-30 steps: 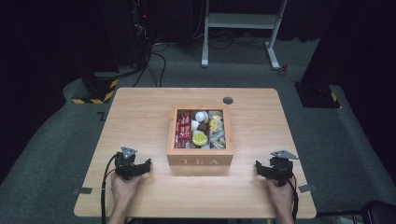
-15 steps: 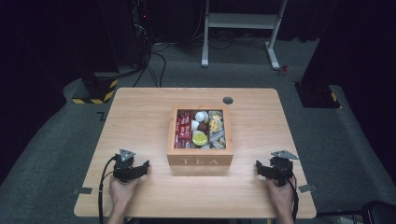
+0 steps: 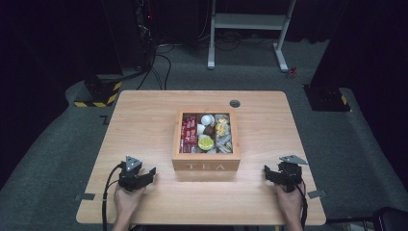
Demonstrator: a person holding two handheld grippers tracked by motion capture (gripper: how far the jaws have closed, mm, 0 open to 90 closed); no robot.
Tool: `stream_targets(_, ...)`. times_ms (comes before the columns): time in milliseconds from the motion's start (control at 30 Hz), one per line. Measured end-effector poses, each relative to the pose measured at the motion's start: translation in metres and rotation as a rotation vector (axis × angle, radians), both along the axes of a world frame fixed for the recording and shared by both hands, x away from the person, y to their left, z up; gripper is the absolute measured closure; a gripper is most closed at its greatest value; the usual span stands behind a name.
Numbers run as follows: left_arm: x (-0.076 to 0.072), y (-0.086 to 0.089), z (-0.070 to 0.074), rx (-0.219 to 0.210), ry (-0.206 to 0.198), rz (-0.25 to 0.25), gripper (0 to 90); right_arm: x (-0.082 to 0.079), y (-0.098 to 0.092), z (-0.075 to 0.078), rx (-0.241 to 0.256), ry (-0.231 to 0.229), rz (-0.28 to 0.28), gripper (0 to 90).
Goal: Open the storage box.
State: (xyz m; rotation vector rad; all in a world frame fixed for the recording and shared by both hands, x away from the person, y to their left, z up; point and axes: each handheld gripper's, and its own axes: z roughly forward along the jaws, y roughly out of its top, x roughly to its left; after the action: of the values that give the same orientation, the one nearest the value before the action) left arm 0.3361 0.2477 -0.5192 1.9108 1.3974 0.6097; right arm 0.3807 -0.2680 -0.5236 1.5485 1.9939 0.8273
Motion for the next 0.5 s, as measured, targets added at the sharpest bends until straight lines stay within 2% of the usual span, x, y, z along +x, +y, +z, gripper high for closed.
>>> stream_targets(167, -0.002, -0.002, 0.002, -0.013, -0.01, -0.022, 42.3, 0.0, 0.0, 0.0, 0.0, 0.0, 0.0, 17.4)
stream_targets(400, -0.007, -0.013, 0.006, -0.022, -0.011, -0.083, 47.9, 0.0, 0.0, 0.0, 0.001, -0.002, -0.004, 18.2)
stream_targets(500, -0.012, -0.019, 0.009, -0.029, -0.023, -0.11, 51.0, 0.0, 0.0, 0.0, 0.001, -0.002, -0.005, 18.5)
